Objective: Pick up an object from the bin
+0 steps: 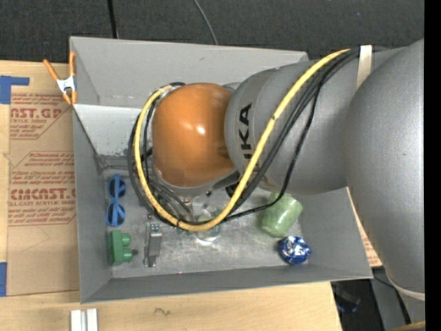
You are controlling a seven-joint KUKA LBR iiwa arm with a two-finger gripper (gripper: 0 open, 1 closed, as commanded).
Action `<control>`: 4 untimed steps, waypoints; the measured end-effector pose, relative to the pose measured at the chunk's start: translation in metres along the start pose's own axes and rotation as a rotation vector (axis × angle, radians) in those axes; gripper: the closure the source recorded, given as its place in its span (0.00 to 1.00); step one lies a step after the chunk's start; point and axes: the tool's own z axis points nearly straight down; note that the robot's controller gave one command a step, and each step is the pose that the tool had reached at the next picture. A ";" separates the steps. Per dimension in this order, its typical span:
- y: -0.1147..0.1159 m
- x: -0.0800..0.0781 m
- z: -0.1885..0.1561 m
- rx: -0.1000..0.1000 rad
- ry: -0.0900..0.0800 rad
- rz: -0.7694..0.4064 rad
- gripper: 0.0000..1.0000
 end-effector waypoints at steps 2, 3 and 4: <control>-0.111 -0.010 0.080 0.004 -0.010 -0.333 0.00; -0.165 -0.041 0.085 0.003 -0.010 -0.427 0.00; -0.163 -0.051 0.119 0.001 -0.014 -0.774 0.00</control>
Offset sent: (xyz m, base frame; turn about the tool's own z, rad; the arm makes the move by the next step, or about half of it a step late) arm 0.0037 -0.0251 -0.1197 -0.2653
